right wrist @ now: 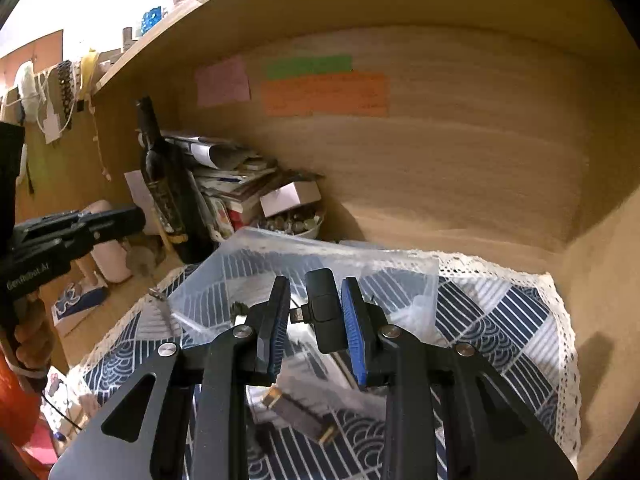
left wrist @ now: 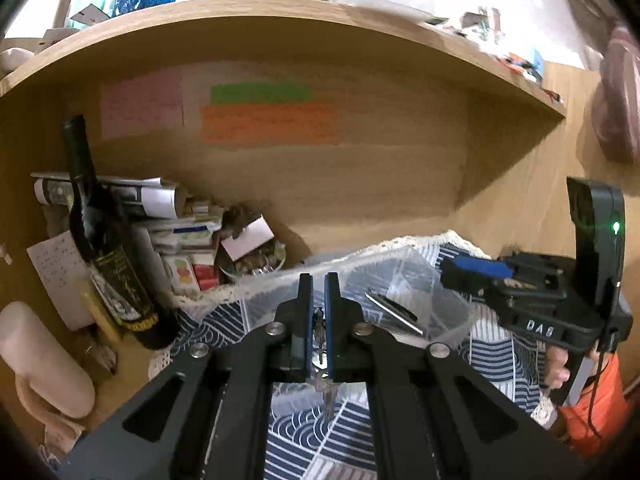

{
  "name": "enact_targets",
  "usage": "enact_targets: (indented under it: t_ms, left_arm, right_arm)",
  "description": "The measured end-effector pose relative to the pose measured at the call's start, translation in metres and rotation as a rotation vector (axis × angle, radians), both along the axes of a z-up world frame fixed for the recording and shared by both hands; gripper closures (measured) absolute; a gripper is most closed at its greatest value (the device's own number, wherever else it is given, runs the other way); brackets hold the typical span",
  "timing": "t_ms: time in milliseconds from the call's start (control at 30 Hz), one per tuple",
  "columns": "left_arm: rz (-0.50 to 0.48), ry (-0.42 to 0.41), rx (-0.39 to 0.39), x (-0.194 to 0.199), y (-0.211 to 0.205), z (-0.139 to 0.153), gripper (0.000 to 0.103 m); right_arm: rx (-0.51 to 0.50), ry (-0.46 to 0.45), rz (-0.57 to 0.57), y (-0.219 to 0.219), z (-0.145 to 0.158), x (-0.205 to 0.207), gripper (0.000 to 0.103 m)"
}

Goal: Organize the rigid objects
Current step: 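Lower the keys into the box with left gripper while right gripper releases the USB stick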

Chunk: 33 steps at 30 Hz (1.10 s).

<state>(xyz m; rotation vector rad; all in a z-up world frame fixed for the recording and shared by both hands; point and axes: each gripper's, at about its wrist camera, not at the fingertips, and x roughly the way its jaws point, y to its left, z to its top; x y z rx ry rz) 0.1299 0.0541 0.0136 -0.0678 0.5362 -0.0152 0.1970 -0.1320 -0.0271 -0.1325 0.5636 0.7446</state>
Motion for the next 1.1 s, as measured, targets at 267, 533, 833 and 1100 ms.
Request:
enact_targets:
  t_ms: [267, 533, 833, 1100]
  left_arm:
    - [0.010, 0.020, -0.029, 0.031, 0.011, 0.000, 0.099]
    - [0.012, 0.148, -0.029, 0.064, 0.014, -0.047, 0.099]
    - [0.018, 0.265, -0.047, 0.079, 0.019, -0.090, 0.099]
    - [0.029, 0.257, -0.028, 0.070, 0.017, -0.086, 0.092]
  right_arm:
    - [-0.017, 0.028, 0.018, 0.014, -0.007, 0.023, 0.079]
    - [-0.108, 0.111, 0.013, 0.031, -0.044, 0.051, 0.079]
    - [-0.203, 0.151, -0.005, 0.039, -0.073, 0.061, 0.078]
    - [-0.211, 0.129, -0.008, 0.040, -0.066, 0.058, 0.072]
